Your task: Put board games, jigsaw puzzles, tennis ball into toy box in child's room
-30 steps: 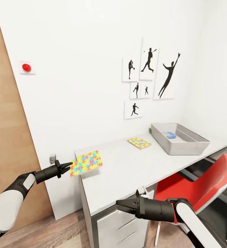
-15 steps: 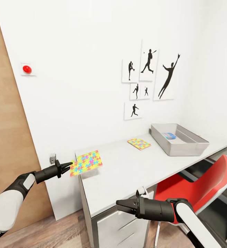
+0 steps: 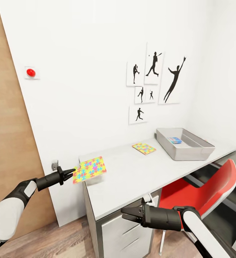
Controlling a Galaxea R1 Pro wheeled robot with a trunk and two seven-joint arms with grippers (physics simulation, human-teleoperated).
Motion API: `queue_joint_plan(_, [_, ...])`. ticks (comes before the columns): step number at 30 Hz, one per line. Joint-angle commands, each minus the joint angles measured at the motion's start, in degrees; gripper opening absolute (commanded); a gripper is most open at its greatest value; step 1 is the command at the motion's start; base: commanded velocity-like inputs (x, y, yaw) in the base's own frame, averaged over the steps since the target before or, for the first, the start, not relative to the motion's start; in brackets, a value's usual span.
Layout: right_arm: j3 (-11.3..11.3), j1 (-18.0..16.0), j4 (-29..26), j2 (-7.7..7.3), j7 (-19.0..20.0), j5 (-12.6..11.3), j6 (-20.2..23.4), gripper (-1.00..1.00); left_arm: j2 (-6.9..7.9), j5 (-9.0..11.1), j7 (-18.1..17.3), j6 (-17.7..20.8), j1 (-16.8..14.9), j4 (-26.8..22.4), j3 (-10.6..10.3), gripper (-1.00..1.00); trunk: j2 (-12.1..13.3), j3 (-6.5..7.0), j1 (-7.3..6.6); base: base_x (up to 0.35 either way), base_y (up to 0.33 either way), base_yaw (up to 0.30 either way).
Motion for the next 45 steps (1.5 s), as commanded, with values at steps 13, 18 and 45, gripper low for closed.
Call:
queue_joint_plan(13, [-0.97, -0.05, -0.05, -0.03, 0.61, 0.60, 0.01, 1.00, 0.05, 0.07, -0.10, 0.44, -0.04, -0.05, 0.13, -1.00, -0.03, -0.06, 0.00, -0.078, 0.000, 0.000])
queue_joint_plan(18, [-1.01, -0.05, -0.04, -0.02, 0.61, 0.61, 0.01, 1.00, 0.07, 0.07, -0.10, 0.44, -0.04, -0.07, 0.13, -1.00, -0.03, -0.06, 0.00, -0.007, 0.000, 0.000])
queue_joint_plan(45, [-5.67, -0.05, -0.34, 0.10, 0.40, 0.52, -0.15, 1.00, 0.27, 0.07, -0.19, 1.14, -0.05, -0.07, 0.25, -1.00, 7.19, 3.17, -3.96, 0.000, 0.000, 0.000])
